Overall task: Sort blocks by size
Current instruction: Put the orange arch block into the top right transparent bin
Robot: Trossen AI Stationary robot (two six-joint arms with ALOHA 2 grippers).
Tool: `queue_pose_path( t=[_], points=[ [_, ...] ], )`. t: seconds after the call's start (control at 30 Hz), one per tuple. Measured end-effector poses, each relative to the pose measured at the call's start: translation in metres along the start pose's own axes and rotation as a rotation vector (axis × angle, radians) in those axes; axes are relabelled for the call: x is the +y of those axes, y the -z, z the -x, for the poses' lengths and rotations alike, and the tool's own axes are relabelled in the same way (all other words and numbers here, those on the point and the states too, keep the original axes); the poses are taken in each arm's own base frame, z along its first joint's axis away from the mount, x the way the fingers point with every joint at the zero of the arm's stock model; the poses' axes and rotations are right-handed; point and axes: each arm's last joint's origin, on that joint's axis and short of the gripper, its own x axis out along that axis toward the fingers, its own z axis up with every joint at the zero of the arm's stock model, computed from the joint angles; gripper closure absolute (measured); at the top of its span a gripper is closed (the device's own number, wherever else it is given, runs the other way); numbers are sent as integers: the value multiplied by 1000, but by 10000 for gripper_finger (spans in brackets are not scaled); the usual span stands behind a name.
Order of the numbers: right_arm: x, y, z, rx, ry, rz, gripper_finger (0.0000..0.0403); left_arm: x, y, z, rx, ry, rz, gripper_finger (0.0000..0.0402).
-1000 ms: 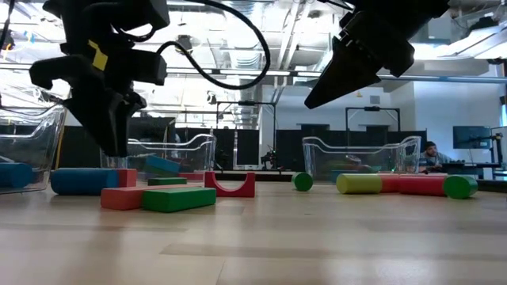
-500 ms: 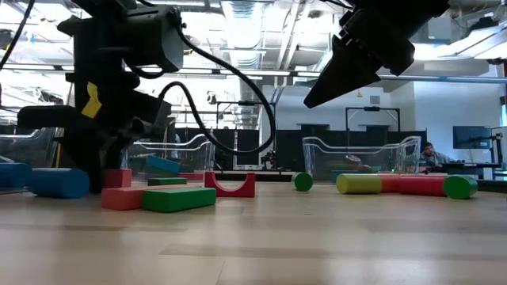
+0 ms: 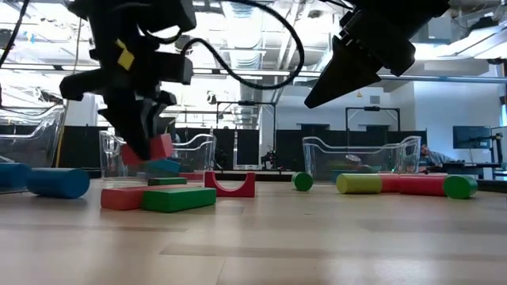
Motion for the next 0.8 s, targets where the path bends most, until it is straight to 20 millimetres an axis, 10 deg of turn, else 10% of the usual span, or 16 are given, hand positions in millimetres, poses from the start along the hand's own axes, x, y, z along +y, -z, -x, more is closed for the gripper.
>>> queue_pose_path(
  t=[0.53, 0.8],
  points=[
    [5, -21, 2, -170, -20, -54, 223, -4, -29, 71, -585, 41, -127, 367],
    [0, -44, 8, -331, -28, -21, 184, -8, -35, 74, -657, 28, -187, 366]
  ],
)
